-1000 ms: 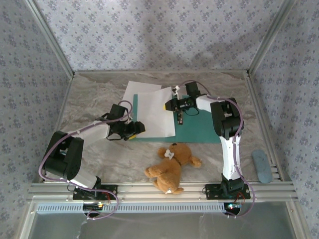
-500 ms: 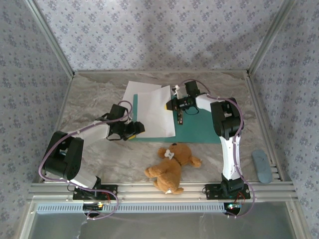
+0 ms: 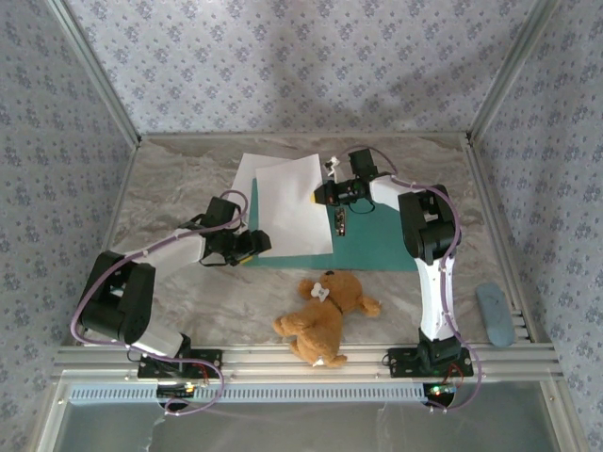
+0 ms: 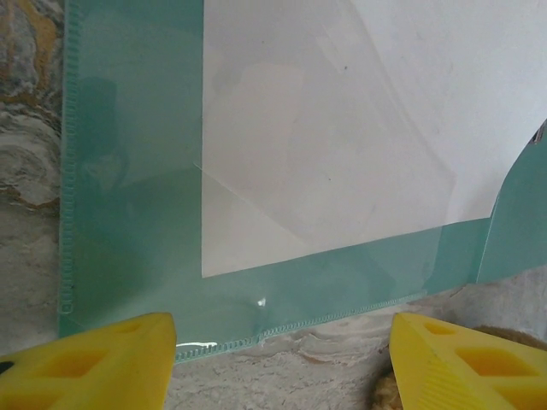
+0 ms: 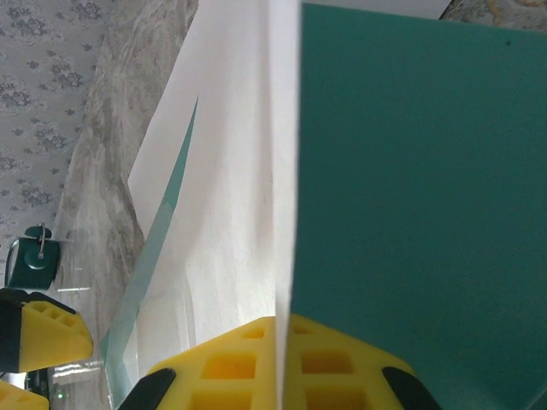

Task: Put the files into the folder

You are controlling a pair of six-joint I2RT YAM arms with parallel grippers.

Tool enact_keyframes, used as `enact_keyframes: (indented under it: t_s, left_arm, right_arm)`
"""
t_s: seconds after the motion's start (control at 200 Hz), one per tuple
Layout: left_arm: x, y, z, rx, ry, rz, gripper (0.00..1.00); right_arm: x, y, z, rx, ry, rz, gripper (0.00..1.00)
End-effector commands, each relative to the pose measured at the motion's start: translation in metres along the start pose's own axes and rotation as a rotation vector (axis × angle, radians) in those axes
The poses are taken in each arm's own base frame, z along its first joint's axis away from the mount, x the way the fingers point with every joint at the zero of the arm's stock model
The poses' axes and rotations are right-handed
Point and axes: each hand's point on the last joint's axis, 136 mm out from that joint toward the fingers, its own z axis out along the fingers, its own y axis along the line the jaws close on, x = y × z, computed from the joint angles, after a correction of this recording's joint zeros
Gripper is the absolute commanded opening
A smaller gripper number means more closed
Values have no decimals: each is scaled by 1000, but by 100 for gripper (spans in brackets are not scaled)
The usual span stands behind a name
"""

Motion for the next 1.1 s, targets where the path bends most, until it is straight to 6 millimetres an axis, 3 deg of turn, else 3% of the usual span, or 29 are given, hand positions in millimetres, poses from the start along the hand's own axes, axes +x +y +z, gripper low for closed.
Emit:
enact_keyframes:
  t_s: [0.0,1.094]
  left_arm:
    - [-4,-2,-8,-6,-17,16,67]
    - [-3,5,-3,-15,-6,-5,67]
  right_arm:
    - [-16,9,-10,-1,-43,-19,4]
    - [20,26,7,-111,28,-41,5]
